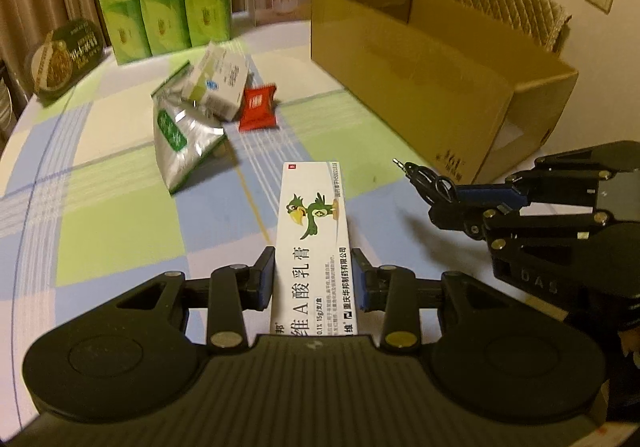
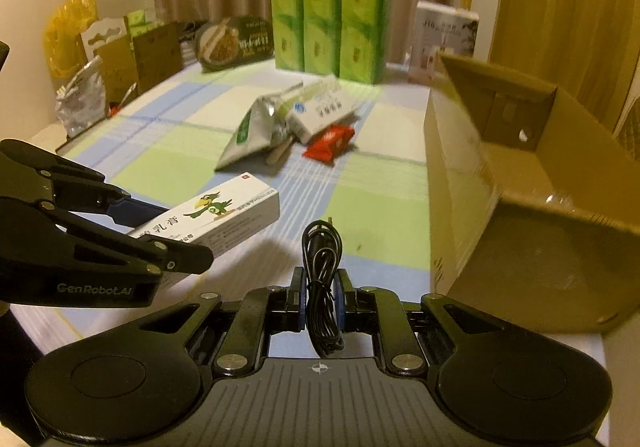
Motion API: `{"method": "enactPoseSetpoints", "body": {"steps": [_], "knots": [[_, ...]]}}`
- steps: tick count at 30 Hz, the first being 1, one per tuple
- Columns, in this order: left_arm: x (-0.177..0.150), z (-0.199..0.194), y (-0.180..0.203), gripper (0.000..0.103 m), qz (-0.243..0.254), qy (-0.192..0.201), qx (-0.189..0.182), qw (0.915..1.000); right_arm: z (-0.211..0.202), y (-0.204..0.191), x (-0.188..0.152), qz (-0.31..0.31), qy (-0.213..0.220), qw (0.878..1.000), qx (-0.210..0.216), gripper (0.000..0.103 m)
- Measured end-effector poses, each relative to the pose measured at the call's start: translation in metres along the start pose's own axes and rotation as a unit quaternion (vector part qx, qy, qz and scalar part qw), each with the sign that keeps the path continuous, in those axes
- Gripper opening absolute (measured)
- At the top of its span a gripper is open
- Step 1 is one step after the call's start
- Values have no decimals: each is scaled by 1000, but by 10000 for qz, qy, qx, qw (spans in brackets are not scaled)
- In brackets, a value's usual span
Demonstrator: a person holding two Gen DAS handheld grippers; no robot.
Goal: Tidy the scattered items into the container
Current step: 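Carry the ointment box and cable into the cardboard box and open both tools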
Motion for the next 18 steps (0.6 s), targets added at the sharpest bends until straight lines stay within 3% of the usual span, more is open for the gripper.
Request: {"method": "enactPoseSetpoints", "body": {"steps": [18], "knots": [[65, -40, 42, 33, 149, 655, -203, 9975, -69, 33, 50, 161, 913, 9949, -408, 10]]}}
Point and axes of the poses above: each gripper's, at about its wrist camera, not at the fingertips, and z roughly the way its jaws point, y to its right, x to its top, the point moved 6 cm from there along z, roughly the way its jaws point, and after that the axes turned 2 degrees about z, right-handed, at the moved point
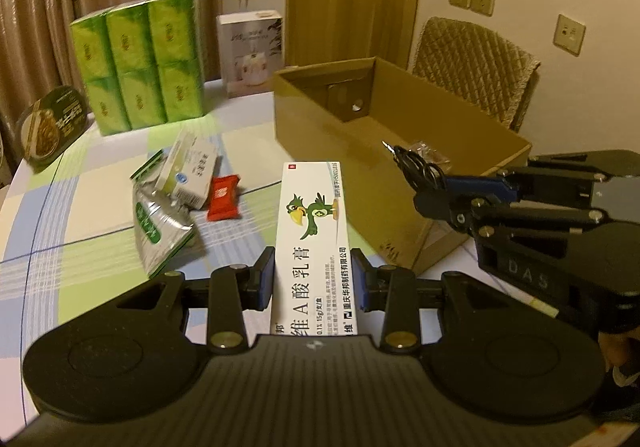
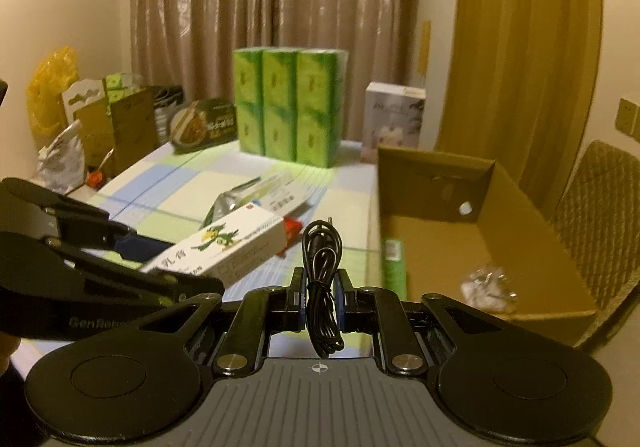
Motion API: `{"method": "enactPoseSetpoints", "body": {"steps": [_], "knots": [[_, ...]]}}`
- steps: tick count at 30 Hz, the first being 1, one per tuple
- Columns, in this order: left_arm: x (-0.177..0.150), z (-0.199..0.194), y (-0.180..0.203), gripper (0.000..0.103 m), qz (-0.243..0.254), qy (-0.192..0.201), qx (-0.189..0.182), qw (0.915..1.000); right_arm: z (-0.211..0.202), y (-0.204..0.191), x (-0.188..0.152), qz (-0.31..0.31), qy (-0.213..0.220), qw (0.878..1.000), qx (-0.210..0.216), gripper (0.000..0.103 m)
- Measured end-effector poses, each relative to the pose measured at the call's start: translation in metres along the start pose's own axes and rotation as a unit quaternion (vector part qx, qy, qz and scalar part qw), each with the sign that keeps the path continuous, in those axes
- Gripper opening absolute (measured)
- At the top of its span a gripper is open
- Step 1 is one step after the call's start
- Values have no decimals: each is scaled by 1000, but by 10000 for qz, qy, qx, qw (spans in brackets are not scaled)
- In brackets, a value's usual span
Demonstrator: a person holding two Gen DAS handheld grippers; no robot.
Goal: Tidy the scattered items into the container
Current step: 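Carry the ointment box and cable into the cardboard box and open both tools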
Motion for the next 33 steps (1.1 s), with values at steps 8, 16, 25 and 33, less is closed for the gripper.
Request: {"method": "enactPoseSetpoints", "body": {"steps": [8, 16, 25, 33], "knots": [[13, 5, 20, 33, 99, 48, -159, 9998, -10, 31, 6, 135, 140, 9994, -281, 10], [42, 20, 48, 33, 154, 166, -397, 9990, -13, 83, 15, 347, 251, 9966, -704, 10], [74, 48, 79, 33, 240, 203, -603, 9977, -6, 135, 16, 545, 235, 9938, -940, 10], [90, 76, 89, 33, 158, 120, -676, 9975, 9, 155, 16, 666, 191, 9933, -930, 10]]}}
Point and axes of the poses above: each gripper's, at about its wrist camera, not at the fingertips, and z roughly the way its jaws point, y to its right, x to its top, the point moved 6 cm from there along z, roughly the way its jaws point, and after that the axes turned 2 degrees about z, right-handed, at the moved point
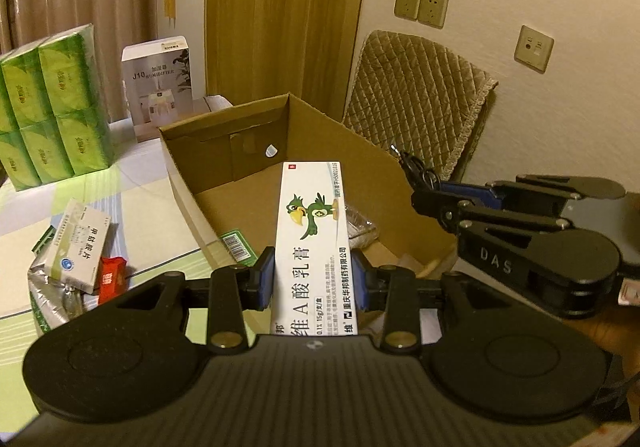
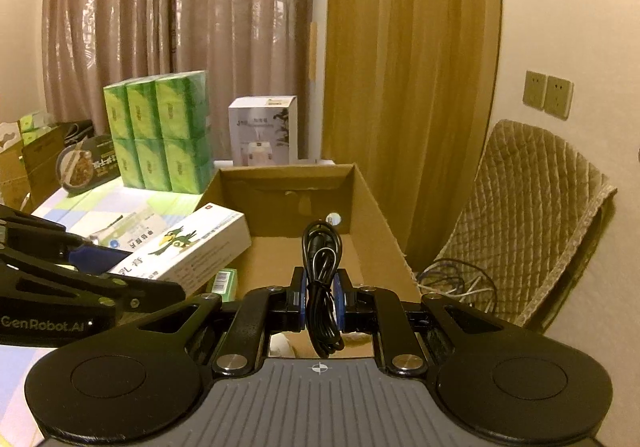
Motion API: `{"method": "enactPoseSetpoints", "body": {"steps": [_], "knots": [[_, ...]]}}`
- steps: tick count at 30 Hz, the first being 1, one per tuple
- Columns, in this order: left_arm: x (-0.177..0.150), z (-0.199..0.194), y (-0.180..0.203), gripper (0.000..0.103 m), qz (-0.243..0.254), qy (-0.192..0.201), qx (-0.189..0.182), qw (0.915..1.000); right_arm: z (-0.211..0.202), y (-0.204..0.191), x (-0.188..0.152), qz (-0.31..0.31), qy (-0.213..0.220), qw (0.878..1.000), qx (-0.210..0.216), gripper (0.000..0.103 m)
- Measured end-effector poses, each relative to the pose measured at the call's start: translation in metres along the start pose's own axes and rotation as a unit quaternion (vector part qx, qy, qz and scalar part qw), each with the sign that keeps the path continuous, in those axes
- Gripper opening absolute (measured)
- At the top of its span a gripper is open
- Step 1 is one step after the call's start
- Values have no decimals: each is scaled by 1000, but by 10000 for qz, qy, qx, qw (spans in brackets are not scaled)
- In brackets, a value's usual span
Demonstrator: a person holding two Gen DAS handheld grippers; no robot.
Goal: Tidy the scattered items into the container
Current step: 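Carry the ointment box and cable into the cardboard box and open both tools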
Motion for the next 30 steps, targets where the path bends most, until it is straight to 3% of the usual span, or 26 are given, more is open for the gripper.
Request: {"method": "enactPoseSetpoints", "body": {"steps": [14, 30], "knots": [[3, 28, -7, 33, -153, -149, -37, 9998, 24, 9, -2, 115, -113, 9999, 28, 10], [9, 36, -11, 35, -181, -39, 56, 9998, 34, 15, -4, 210, -176, 9996, -6, 10]]}}
Point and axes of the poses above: each gripper's, at about its wrist camera, not at the fingertips, and z roughly the way its jaws point, y to its right, x to its top, the point moved 6 cm from there along z, roughly the way its jaws point, and after that the axes turned 2 degrees about z, right-handed, at the moved point
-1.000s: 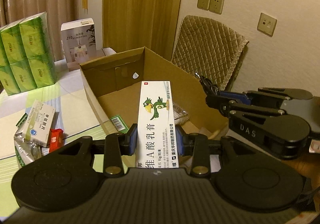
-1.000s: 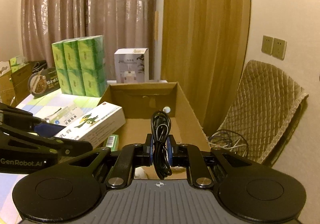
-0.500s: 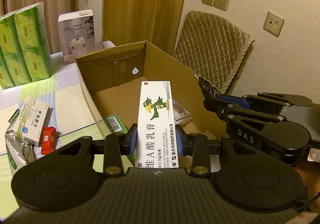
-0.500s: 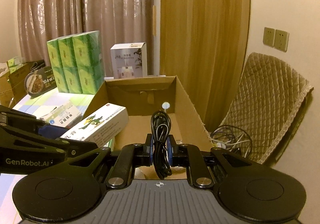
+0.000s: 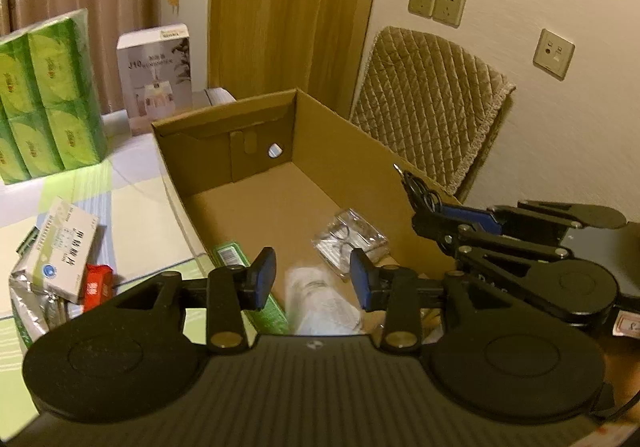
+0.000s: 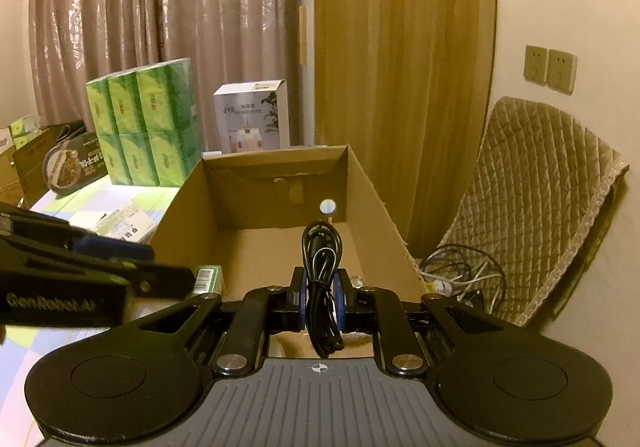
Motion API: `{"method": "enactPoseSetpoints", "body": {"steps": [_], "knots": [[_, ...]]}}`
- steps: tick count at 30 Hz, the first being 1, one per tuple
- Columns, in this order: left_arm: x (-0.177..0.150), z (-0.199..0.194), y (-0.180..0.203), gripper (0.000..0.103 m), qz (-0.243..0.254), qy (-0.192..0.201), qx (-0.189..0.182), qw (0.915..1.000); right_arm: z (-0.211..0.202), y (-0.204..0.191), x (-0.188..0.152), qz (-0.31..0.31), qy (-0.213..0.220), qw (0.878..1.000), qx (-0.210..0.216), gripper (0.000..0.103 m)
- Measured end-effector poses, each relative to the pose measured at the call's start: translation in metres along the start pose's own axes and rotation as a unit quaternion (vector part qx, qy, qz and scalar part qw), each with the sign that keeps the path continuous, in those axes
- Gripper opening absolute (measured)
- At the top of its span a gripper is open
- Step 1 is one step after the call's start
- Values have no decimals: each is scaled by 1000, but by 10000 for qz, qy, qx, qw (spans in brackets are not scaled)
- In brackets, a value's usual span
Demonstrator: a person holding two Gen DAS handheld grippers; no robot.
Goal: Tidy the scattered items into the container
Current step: 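Carry the ointment box and cable into the cardboard box and open both tools, then move both tools back over the remaining items on the table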
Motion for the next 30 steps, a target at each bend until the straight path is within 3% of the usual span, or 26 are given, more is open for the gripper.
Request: {"method": "enactPoseSetpoints", "body": {"steps": [17, 19, 20, 21, 30], "knots": [[-15, -20, -24, 37, -232, 77, 187, 9995, 4, -14, 4, -69, 101, 9998, 128, 12], [-16, -20, -25, 37, -242, 72, 193, 9995, 4, -13, 5, -10, 116, 9999, 90, 33], [-18, -21, -27, 38, -259, 72, 200, 9994, 4, -12, 5, 31, 123, 9999, 109, 53], [-19, -22, -28, 38, -273, 70, 203, 9994, 3, -11, 4, 61, 126, 9998, 134, 57], [-38, -32, -45, 42, -497, 14, 270, 9984, -18, -15, -16, 109, 31, 9998, 170, 57]]}}
Point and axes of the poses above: each gripper's, at about its wrist camera, not at the fingertips, and z roughly the way its jaws point, y to its right, x to its top, the point moved 6 cm from there along z, roughly the way its jaws point, and after that the axes turned 2 degrees about z, right-handed, at the moved point
